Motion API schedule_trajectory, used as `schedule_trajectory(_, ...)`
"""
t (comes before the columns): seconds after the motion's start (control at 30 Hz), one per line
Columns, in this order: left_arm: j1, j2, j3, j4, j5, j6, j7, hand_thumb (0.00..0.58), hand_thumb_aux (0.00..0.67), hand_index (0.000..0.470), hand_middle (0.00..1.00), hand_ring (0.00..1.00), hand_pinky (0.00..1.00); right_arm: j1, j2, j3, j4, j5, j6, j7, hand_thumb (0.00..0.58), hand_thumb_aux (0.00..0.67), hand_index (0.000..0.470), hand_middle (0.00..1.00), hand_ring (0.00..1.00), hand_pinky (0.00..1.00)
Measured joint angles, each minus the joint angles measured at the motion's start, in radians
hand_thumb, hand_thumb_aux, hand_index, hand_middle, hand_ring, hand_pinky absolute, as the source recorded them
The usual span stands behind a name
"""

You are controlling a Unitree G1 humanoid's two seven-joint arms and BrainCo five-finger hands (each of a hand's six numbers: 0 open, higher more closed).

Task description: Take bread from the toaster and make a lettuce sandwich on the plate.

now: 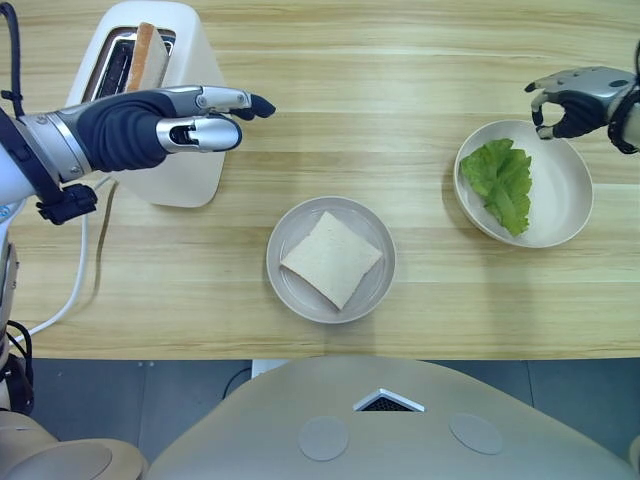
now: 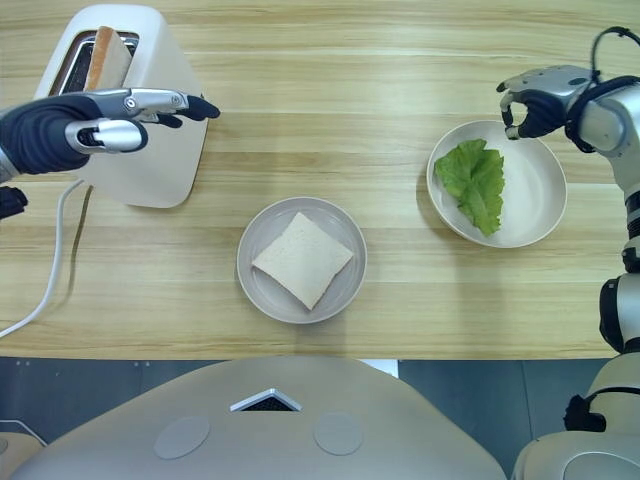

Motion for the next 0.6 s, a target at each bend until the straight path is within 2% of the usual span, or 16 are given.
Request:
schedule_trajectory(0.03,-0.005,-0.013,-0.026,0.000,0.001,-0.003,0.006,0.000,0.000,0.000,0.00,0.00,0.00,0.022,0.006,-0.008,0.026,0.021,0.006,-0.025,0.417,0.315,0.221,0.00,0.00,0.00)
schedule_trajectory(0.07,-0.016,-0.024,-0.047,0.002,0.001,-0.005,0.007,0.000,0.000,0.000,0.00,0.00,0.00,0.043,0.016,-0.011,0.045,0.031,0.008,-0.039,0.104,0.063,0.044,0.00,0.00,0.00)
schedule_trajectory(0.1,-0.035,-0.027,-0.061,0.007,0.001,-0.012,0.008,0.000,0.000,0.000,0.00,0.00,0.00,0.059,0.025,-0.012,0.052,0.033,0.009,-0.051,0.000,0.000,0.000,0.00,0.00,0.00)
schedule_trajectory(0.3,-0.084,-0.040,-0.093,0.045,0.019,-0.055,0.016,0.000,0.000,0.000,0.00,0.00,0.00,0.069,0.072,-0.011,0.091,0.054,0.009,-0.156,0.000,0.000,0.000,0.00,0.00,0.00)
schedule_trajectory(0.4,-0.078,-0.041,-0.095,0.058,0.019,-0.067,0.016,0.000,0.000,0.000,0.00,0.00,0.00,0.134,0.082,-0.003,0.096,0.058,-0.022,-0.223,0.000,0.000,0.000,0.00,0.00,0.00)
schedule_trajectory(0.5,-0.078,-0.042,-0.095,0.067,0.019,-0.075,0.016,0.000,0.000,0.000,0.00,0.00,0.00,0.170,0.068,0.018,0.077,0.020,-0.038,-0.308,0.000,0.000,0.000,0.00,0.00,0.00)
schedule_trajectory(0.6,-0.078,-0.041,-0.095,0.075,0.019,-0.078,0.014,0.000,0.000,0.000,0.00,0.00,0.00,0.177,0.038,0.036,0.038,-0.015,-0.059,-0.323,0.000,0.000,0.000,0.00,0.00,0.00)
